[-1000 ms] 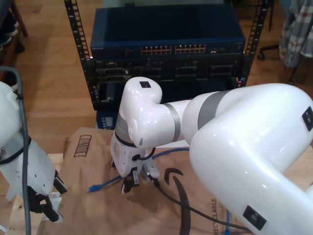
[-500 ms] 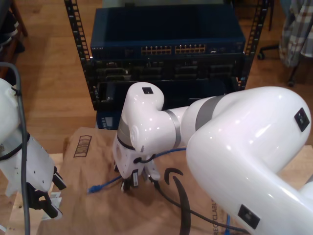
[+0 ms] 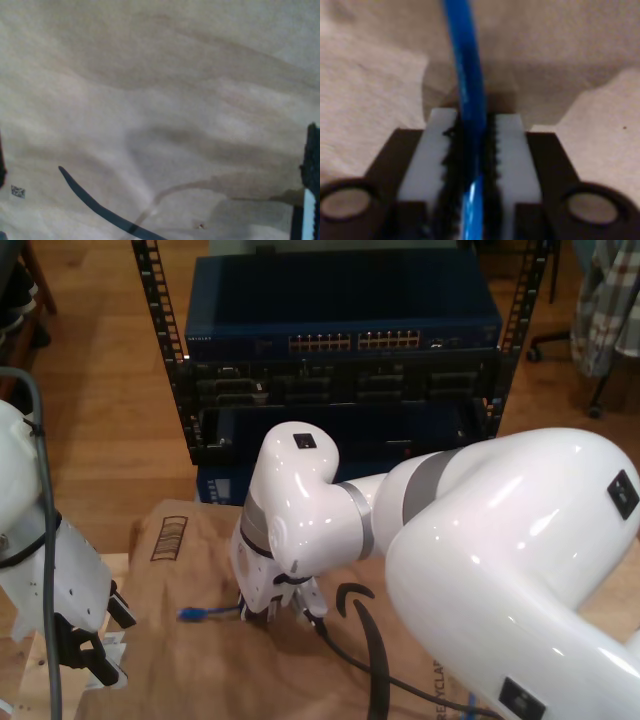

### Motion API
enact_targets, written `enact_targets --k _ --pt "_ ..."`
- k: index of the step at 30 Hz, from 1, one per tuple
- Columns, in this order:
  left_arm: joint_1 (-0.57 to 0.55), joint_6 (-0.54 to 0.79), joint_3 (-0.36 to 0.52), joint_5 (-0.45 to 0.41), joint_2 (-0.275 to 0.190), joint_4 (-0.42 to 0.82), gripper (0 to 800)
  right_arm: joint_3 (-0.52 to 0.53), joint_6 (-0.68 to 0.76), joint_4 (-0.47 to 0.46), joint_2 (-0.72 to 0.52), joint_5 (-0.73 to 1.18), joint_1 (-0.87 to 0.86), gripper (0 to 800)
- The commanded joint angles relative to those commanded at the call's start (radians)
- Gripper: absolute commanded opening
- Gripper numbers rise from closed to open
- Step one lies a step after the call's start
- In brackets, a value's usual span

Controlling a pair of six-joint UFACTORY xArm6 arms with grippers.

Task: Grab the cable and plug it in

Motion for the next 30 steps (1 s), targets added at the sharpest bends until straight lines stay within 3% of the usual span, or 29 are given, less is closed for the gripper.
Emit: enact_targets --k 7,11,14,23,30 --pt "0.003 0.002 -0.061 0.012 0.006 -0.132 799 0.109 0.041 0.002 -0.175 0.025 -0.057 21" --pt "0.006 0.006 -0.124 0.078 0.057 -0.272 799 0.19 0.068 0.003 -0.311 0.106 -0.16 21" --pt "0.006 0.008 -0.16 0.114 0.068 -0.315 799 0.207 0.084 0.015 -0.381 0.204 -0.247 21" --pt "0.005 0.077 -0.19 0.221 0.086 -0.516 798 0.187 0.087 0.189 -0.473 0.479 -0.342 20" --pt "0.006 0.089 -0.221 0.261 0.103 -0.583 797 0.164 0.081 0.319 -0.508 0.634 -0.407 20"
